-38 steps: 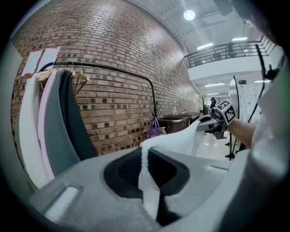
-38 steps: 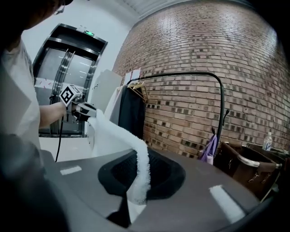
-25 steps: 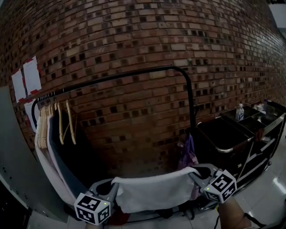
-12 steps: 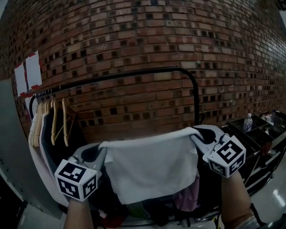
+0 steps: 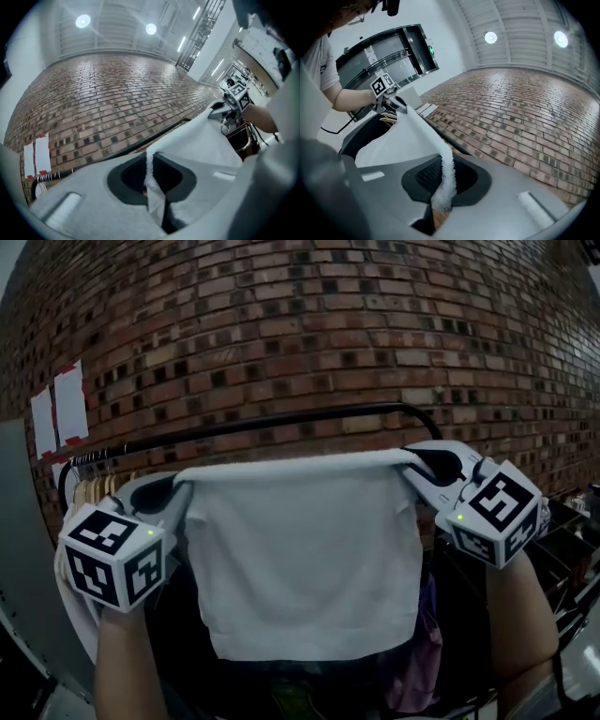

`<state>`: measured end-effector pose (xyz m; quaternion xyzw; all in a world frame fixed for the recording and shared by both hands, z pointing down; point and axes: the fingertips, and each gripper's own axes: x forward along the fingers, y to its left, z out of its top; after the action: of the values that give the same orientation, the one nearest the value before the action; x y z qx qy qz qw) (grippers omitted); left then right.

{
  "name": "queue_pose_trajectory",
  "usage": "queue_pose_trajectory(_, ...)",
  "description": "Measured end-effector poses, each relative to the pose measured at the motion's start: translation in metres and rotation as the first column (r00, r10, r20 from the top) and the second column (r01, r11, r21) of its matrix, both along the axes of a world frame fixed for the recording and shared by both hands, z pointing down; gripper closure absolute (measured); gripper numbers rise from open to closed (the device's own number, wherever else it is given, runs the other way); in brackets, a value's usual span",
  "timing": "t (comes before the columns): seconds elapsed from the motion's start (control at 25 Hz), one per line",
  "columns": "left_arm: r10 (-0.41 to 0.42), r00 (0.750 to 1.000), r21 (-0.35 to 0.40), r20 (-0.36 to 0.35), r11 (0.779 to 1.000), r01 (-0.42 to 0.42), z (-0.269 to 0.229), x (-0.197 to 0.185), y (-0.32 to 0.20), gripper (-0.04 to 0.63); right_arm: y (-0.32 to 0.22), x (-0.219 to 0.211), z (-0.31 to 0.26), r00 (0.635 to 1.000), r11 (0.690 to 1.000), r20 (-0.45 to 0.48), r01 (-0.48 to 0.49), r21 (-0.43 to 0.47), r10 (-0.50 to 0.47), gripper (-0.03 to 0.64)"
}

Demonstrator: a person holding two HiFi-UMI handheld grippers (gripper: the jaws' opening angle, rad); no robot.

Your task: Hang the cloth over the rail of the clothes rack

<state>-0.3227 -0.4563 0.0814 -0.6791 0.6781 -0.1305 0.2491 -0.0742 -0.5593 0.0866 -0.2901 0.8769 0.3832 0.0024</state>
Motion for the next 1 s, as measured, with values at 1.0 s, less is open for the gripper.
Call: queue_pose_trajectory(1.0, -0.131, 0.953, -0.213, 0.273, 0.958, 0.192, -0.172, -0.109, -0.217, 0.572, -0.212, -0.101, -0.174, 0.907, 0.954, -0.295, -0.296, 0.058, 0.299, 0.588)
